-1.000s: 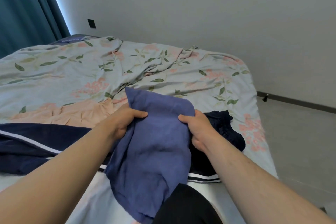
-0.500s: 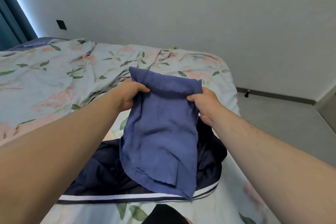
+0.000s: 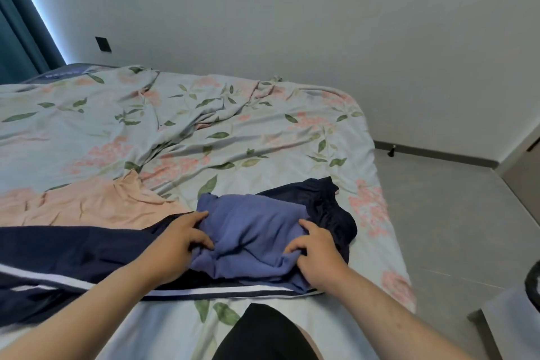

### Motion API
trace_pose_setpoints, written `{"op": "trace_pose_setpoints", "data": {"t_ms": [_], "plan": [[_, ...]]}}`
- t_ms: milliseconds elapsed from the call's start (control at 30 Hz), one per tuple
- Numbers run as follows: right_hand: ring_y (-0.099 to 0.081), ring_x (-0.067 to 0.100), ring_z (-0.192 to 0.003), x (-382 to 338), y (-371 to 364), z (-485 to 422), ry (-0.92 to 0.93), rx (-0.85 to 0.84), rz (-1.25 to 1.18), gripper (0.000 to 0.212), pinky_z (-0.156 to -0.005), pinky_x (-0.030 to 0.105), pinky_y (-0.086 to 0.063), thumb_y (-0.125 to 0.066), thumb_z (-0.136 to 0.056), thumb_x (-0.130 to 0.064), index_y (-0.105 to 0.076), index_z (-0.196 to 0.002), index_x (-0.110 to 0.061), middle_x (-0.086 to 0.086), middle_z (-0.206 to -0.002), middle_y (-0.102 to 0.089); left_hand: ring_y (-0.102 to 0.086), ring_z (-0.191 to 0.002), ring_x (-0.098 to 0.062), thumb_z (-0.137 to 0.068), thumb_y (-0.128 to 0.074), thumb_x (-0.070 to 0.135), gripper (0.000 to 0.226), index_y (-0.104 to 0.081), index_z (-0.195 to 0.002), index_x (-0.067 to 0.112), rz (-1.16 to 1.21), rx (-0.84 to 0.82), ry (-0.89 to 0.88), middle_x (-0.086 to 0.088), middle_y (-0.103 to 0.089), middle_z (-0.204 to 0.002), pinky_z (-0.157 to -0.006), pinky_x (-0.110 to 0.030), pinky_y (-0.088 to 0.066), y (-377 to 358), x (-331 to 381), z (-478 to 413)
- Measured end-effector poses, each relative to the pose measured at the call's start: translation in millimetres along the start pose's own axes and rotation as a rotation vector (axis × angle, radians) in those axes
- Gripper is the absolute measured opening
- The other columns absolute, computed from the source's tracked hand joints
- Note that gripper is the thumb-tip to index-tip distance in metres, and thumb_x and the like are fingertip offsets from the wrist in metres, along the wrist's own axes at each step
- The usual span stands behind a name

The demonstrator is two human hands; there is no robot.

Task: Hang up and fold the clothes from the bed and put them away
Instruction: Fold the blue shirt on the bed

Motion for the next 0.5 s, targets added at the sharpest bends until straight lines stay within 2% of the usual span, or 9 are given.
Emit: {"op": "trace_pose_setpoints", "data": {"t_ms": [33,100,167,233,300,333,367,433,500], "plan": [[-0.022,0.024,-0.148,3,-6,3,0.002,-0.01,0.019,0.03,-0.12,0.027,-0.02,-0.055,-0.094,-0.003,-0.08,-0.098,-0.018,0.007,-0.162,-0.025,-0.034,-0.139,-0.011,-0.083,-0.06,-0.003,0.037,-0.079,-0.088,0.029,-0.008,-0.009,0.016,0.004,-0.039,-0.148,-0.105,-0.02,-0.026,-5,-1,0],[-0.036,0.024,-0.138,4,-12,9,-0.051,0.028,-0.032,0.028,-0.111,0.02,-0.033,-0.053,-0.091,0.001,-0.078,-0.099,-0.01,0.009,-0.156,-0.034,-0.036,-0.131,0.0,-0.077,-0.053,-0.009,0.045,-0.074,-0.073,0.031,0.102,0.04,0.127,0.014,-0.048,-0.135,-0.098,-0.018,-0.03,-9,1,-2],[-0.054,0.02,-0.111,1,-10,10,-0.159,0.141,-0.16,0.024,-0.092,0.026,-0.05,-0.051,-0.086,0.005,-0.073,-0.081,-0.004,0.005,-0.128,-0.055,-0.054,-0.099,0.001,-0.069,-0.051,0.0,0.028,-0.059,-0.055,0.023,0.377,0.222,0.255,0.019,-0.065,-0.091,-0.083,-0.028,-0.039,-9,6,-6],[-0.05,0.017,-0.075,-2,-6,5,-0.254,0.25,-0.246,0.026,-0.067,0.041,-0.047,-0.049,-0.086,0.0,-0.05,-0.06,-0.006,0.0,-0.086,-0.055,-0.05,-0.064,-0.009,-0.07,-0.053,0.02,0.01,-0.047,-0.062,0.018,0.561,0.431,0.354,0.009,-0.055,-0.061,-0.063,-0.033,-0.038,-10,13,-11],[-0.037,0.015,-0.057,-8,-1,-2,-0.364,0.307,-0.306,0.036,-0.053,0.033,-0.031,-0.057,-0.088,-0.018,-0.035,-0.06,-0.015,-0.001,-0.064,-0.042,-0.052,-0.07,-0.012,-0.076,-0.07,0.035,0.026,-0.049,-0.082,0.021,0.475,0.461,0.387,0.008,-0.057,-0.077,-0.064,-0.033,-0.041,-13,21,-18],[-0.042,0.015,-0.058,-12,1,-6,-0.412,0.302,-0.298,0.038,-0.053,0.031,-0.032,-0.062,-0.087,-0.034,-0.039,-0.061,-0.018,0.0,-0.066,-0.045,-0.053,-0.082,-0.011,-0.075,-0.077,0.041,0.039,-0.05,-0.096,0.022,0.397,0.418,0.391,0.009,-0.055,-0.092,-0.07,-0.031,-0.042,-17,25,-23],[-0.053,0.019,-0.069,-16,0,-9,-0.464,0.246,-0.256,0.038,-0.058,0.029,-0.038,-0.064,-0.084,-0.051,-0.052,-0.069,-0.018,0.004,-0.078,-0.052,-0.052,-0.094,-0.011,-0.072,-0.08,0.045,0.053,-0.049,-0.11,0.024,0.35,0.369,0.395,0.01,-0.052,-0.106,-0.076,-0.029,-0.042,-21,29,-26],[-0.059,0.03,-0.104,-20,-8,-13,-0.564,0.134,-0.097,0.063,-0.082,0.033,-0.048,-0.061,-0.077,-0.069,-0.066,-0.103,-0.013,0.011,-0.111,-0.058,-0.049,-0.111,-0.013,-0.071,-0.079,0.05,0.071,-0.048,-0.131,0.026,0.342,0.325,0.374,0.008,-0.048,-0.124,-0.086,-0.03,-0.042,-27,34,-30],[-0.058,0.032,-0.11,-20,-16,-14,-0.544,0.084,-0.037,0.054,-0.089,0.035,-0.05,-0.063,-0.077,-0.064,-0.066,-0.102,-0.016,0.008,-0.116,-0.061,-0.045,-0.129,-0.018,-0.077,-0.076,0.047,0.067,-0.05,-0.137,0.03,0.28,0.302,0.326,0.003,-0.044,-0.141,-0.099,-0.033,-0.041,-30,32,-28]]}}
Point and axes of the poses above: each hand's wrist, its own z-axis away from the middle knuckle, its own y-axis out of the back of the hand, x = y × z, the point moved 1 cm from there along -z, towards the middle knuckle
